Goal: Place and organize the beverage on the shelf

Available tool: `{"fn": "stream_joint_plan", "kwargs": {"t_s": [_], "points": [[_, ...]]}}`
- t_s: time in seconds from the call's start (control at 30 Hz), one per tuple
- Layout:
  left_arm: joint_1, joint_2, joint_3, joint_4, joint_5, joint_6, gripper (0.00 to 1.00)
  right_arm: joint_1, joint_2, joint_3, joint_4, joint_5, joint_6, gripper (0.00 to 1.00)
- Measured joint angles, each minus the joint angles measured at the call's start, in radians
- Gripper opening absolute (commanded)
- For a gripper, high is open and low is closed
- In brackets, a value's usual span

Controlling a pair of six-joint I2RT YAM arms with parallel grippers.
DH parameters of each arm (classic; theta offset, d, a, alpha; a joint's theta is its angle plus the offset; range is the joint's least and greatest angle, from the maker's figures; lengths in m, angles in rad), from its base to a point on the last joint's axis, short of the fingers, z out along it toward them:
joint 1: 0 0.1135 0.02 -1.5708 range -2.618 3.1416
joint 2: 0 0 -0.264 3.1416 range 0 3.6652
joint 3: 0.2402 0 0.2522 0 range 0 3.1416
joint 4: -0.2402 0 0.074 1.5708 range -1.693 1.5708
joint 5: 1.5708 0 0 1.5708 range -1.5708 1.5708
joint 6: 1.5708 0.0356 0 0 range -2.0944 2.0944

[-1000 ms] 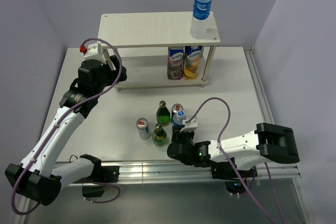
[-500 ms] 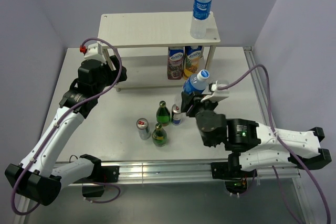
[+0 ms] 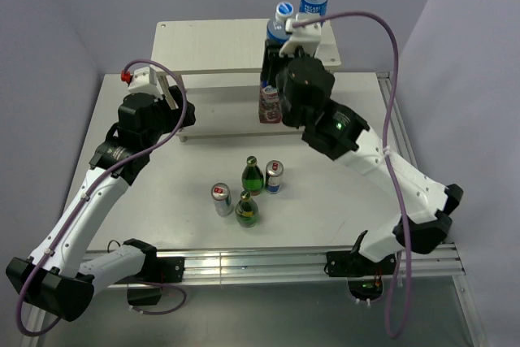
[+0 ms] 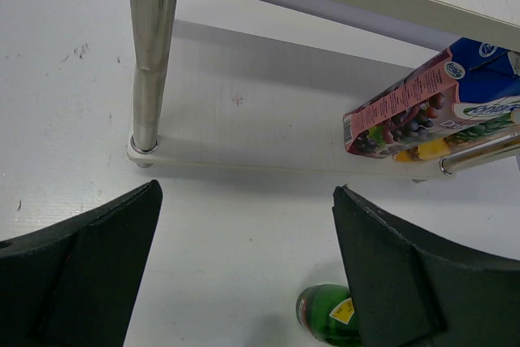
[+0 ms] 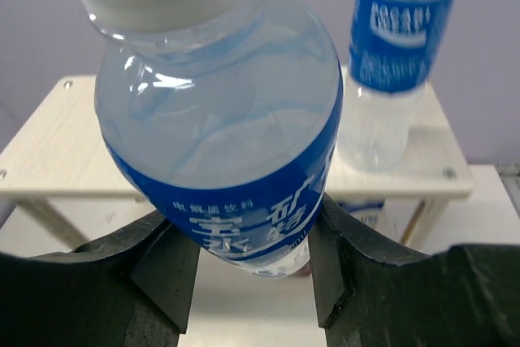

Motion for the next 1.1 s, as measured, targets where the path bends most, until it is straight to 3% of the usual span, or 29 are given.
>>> {"fn": "stream_joint_plan", "kwargs": {"t_s": [0.13,0.3,0.6,0.83,0.9,0.93,1.07,1.1], "points": [[0.0,-0.005,0.0,0.0,0.0,0.0,0.93,-0.089,0.156,0.218,-0.042,-0.069,-0.042,0.0],[0.0,-0.011,0.0,0.0,0.001,0.0,0.93,-0.167,0.271,0.349,-0.08,-0.132,-0.055,0.0],[0.002,-0.011,0.0,0.0,0.008,0.0,0.93,-0.29,0.356,0.353,-0.157,-0.219,-0.009,0.0],[0.002,-0.011,0.0,0.0,0.008,0.0,0.93,-0.343,0.351,0.302,-0.076,-0.263,0.057,0.01],[0.002,-0.01,0.0,0.0,0.008,0.0,0.93,-0.352,0.349,0.293,-0.063,-0.27,0.075,0.11],[0.002,-0.01,0.0,0.0,0.009,0.0,0.93,-0.356,0.349,0.293,-0.061,-0.272,0.084,0.26],[0.002,-0.01,0.0,0.0,0.008,0.0,0.93,-0.366,0.347,0.284,-0.051,-0.285,0.106,0.58],[0.002,-0.01,0.0,0.0,0.008,0.0,0.93,-0.368,0.345,0.277,-0.045,-0.288,0.11,0.61]]}}
